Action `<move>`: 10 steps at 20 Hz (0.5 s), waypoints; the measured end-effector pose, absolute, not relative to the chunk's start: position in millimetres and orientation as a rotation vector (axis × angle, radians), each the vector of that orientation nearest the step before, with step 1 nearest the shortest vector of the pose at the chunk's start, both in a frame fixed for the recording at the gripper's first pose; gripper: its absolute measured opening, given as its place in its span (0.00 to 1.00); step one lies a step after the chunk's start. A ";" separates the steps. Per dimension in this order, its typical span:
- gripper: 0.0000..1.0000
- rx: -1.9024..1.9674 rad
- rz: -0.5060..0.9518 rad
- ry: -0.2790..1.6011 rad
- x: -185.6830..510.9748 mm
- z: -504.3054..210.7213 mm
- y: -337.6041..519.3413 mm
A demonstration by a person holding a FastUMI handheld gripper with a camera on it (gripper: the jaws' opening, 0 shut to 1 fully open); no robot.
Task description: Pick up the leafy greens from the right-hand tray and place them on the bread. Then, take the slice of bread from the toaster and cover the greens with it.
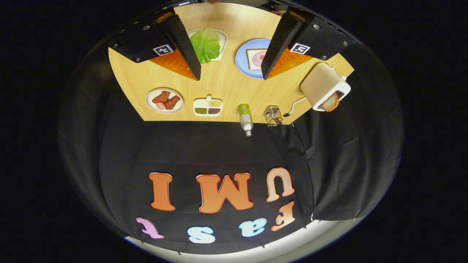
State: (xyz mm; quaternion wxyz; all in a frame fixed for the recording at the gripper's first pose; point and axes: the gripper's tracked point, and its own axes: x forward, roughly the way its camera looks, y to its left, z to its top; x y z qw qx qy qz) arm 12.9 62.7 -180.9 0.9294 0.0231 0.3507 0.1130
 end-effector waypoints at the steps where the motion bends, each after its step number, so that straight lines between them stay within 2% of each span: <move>1: 0.99 0.054 0.229 0.750 12.8 -189.4 62.2; 10: 0.99 0.052 0.193 0.987 2.9 -254.2 50.9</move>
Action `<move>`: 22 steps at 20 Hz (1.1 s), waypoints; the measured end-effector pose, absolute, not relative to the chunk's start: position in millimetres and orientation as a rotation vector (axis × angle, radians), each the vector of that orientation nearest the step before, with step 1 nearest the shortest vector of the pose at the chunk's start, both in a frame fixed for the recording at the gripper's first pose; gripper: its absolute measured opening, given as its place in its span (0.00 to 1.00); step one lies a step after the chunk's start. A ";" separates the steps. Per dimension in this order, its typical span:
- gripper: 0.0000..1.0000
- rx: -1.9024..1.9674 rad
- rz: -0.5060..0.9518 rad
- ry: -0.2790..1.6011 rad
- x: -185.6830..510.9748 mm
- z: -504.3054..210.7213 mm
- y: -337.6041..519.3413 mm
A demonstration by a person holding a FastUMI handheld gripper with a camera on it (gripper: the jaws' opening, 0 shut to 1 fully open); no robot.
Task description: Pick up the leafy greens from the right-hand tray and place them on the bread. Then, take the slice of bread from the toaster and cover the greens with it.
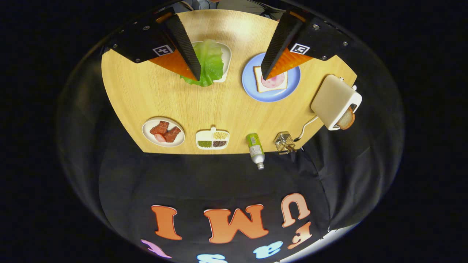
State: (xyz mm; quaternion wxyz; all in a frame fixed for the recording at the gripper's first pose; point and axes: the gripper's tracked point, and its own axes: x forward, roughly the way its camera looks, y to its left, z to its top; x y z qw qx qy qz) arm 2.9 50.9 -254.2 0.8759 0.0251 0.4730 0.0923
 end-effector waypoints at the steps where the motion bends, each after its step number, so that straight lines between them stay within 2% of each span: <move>1: 0.99 0.052 0.192 1.016 2.3 -262.0 49.8; 7: 0.98 0.084 0.163 1.182 -3.2 -316.1 39.3; 22: 0.92 0.034 0.014 1.381 -5.4 -409.4 -1.1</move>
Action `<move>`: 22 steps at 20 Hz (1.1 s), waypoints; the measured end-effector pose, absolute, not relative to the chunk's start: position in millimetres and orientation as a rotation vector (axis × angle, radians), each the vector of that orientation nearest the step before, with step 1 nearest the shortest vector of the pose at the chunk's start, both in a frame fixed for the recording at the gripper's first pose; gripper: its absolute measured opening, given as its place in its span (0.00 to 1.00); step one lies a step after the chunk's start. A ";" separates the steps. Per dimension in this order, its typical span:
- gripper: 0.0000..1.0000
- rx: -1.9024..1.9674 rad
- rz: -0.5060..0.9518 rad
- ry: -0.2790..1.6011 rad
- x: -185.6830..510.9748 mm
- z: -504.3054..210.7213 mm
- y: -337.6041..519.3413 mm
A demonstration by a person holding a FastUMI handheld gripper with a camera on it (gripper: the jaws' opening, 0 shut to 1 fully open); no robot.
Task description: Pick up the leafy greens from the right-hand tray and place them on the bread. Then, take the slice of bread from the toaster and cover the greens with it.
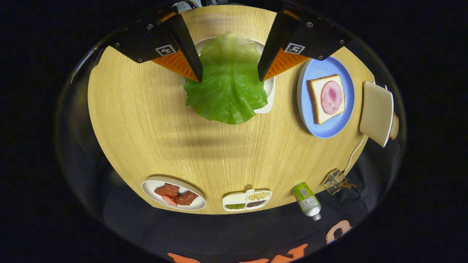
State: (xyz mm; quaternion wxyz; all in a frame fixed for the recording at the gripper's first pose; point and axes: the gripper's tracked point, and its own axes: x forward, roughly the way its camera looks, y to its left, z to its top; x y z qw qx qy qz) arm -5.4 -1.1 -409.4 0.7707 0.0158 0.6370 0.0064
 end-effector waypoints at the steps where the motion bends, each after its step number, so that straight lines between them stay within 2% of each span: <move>1: 0.92 0.027 0.009 1.388 -6.0 -413.5 -2.0; 6: 0.89 -0.026 -0.016 1.376 -4.1 -426.1 -8.3; 11: 0.76 -0.030 -0.022 1.372 -5.3 -424.5 -11.1; 13: 0.64 -0.026 -0.019 1.366 -3.4 -425.1 -11.6; 16: 0.39 -0.029 -0.001 1.350 -0.9 -424.9 -13.0; 17: 0.34 -0.025 -0.003 1.347 -0.8 -425.3 -14.3; 18: 0.23 -0.008 -0.016 1.348 0.7 -425.6 -17.4; 20: 0.12 0.118 0.014 1.355 1.1 -423.0 -4.1; 22: 0.11 0.211 0.051 1.379 -3.9 -417.2 7.3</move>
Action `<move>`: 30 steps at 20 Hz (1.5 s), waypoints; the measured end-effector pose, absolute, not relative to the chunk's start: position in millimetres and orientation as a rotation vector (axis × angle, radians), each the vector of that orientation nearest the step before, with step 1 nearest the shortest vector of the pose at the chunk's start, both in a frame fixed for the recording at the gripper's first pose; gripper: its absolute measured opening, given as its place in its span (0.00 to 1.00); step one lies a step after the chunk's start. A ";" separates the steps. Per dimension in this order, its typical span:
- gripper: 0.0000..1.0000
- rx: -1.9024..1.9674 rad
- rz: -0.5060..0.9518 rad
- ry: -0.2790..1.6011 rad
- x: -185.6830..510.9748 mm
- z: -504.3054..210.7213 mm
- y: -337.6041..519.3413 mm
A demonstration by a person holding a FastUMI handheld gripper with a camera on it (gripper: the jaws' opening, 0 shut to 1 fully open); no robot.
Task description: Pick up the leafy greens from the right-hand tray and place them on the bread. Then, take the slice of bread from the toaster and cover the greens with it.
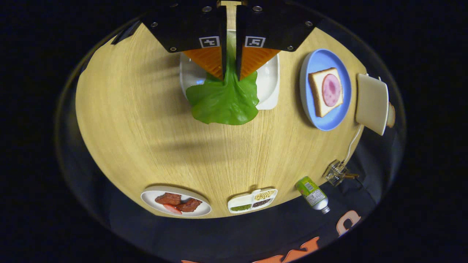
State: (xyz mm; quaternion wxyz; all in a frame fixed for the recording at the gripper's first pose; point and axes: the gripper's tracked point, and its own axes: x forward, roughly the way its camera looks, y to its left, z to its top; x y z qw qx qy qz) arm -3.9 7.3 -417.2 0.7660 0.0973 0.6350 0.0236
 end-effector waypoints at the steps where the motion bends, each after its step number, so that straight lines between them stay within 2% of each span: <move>1: 0.11 0.197 0.051 1.362 -1.3 -415.3 3.5; 16: 0.10 0.128 0.268 1.216 11.8 -341.0 87.3; 30: 0.10 0.147 0.445 1.206 11.1 -335.4 186.3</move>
